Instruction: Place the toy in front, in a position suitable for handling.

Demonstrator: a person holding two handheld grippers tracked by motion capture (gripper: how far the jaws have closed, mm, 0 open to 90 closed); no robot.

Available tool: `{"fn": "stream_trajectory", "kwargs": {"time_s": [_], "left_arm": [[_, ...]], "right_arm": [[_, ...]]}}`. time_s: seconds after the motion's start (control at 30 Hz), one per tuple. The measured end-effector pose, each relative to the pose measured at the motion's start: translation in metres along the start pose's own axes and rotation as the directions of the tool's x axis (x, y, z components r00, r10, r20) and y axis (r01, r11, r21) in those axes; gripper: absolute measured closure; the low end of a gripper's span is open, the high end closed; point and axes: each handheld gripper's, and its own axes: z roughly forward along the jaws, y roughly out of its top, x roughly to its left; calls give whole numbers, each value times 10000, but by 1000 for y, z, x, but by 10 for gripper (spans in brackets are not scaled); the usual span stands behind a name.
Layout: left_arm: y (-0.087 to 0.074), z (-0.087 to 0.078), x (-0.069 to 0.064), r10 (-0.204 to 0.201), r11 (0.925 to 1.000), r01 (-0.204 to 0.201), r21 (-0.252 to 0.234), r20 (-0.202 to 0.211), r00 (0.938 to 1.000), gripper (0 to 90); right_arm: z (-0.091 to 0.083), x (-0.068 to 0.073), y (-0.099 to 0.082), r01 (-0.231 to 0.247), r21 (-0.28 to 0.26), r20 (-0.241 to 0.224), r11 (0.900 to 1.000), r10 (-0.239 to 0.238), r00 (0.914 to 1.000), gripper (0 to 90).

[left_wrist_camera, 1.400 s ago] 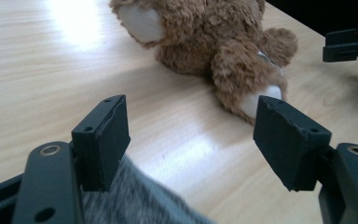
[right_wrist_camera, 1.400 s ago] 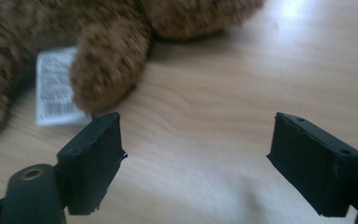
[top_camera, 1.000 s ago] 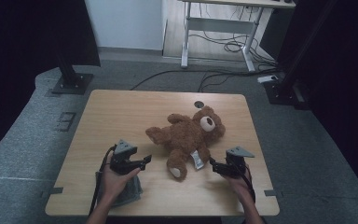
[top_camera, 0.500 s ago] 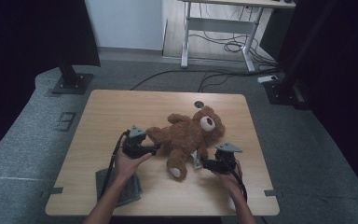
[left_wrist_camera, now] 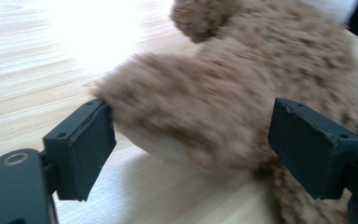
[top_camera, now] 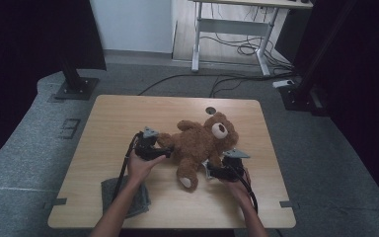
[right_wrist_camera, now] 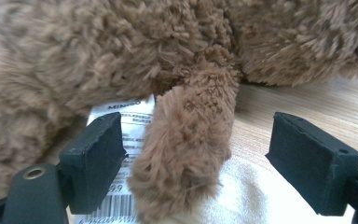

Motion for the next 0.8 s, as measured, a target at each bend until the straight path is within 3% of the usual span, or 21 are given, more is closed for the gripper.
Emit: {"fn": "stream_trajectory", "kwargs": {"time_s": [0.17,0.27,0.33,0.43,0.57,0.6,0.8], "left_arm": [[-1,4,5,-246,9997,243,69,438,9987,151],[-1,7,2,-128,9999,126,33,614,9980,242],[-2,9,1,2,9999,-9,124,562,9984,316],[-3,9,-1,26,10000,-29,77,405,9992,439],[-1,6,-4,265,9996,-265,-8,304,9992,541],[0,6,-4,304,9995,-304,-5,279,9991,558],[4,1,-5,471,9988,-469,-112,175,9987,623]], "right_arm": [[6,0,-2,32,97,78,9999,-33,10000,187],[8,1,-2,99,136,80,9999,-100,9999,221],[10,2,-2,284,224,144,9993,-287,9995,280],[15,2,-4,455,623,281,9970,-473,9985,439],[20,1,-4,275,773,170,9966,-289,9994,614],[20,1,-3,140,777,122,9969,-150,9998,641],[16,3,-1,538,372,3,9979,-539,9985,724]]}}
